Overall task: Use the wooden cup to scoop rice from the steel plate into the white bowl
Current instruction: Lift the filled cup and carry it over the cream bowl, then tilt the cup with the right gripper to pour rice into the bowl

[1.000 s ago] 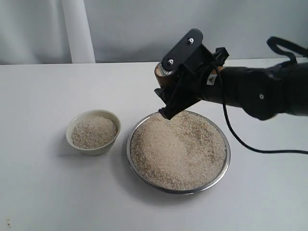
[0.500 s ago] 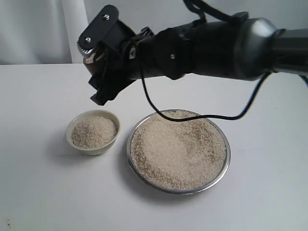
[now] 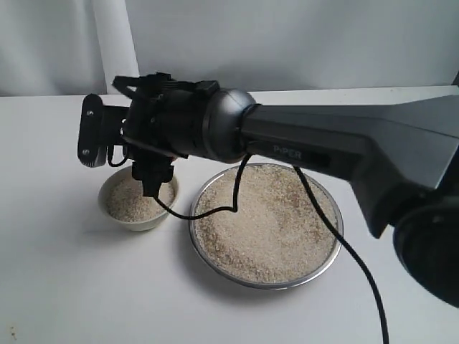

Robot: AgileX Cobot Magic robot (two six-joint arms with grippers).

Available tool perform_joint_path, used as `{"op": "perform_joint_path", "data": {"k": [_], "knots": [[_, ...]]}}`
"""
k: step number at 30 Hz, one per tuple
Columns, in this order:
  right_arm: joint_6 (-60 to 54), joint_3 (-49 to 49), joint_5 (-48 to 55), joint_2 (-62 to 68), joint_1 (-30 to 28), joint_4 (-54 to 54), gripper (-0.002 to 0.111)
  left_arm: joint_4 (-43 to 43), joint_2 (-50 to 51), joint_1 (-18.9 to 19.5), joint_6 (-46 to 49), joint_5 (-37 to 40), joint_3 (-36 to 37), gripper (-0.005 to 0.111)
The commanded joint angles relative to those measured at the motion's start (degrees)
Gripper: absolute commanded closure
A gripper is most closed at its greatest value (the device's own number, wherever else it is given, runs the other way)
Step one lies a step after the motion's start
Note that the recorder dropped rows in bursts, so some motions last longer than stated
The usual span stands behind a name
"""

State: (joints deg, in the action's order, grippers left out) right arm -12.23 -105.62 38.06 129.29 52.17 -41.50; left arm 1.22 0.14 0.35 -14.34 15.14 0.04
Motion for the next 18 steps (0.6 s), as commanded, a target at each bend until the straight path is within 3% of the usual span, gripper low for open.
{"op": "perform_joint_path", "data": {"k": [1,18], "knots": [[0.31,-0.52,4.8,0.97,2.37,-11.2,0.108,-0.19,-0.14,-0.35,-0.19,0.08,-0.04,0.107],[-5.98,-0.52,13.69,4.47,6.35,-25.38,0.108,-0.19,-0.14,-0.35,-0.19,0.08,-0.04,0.107]]}}
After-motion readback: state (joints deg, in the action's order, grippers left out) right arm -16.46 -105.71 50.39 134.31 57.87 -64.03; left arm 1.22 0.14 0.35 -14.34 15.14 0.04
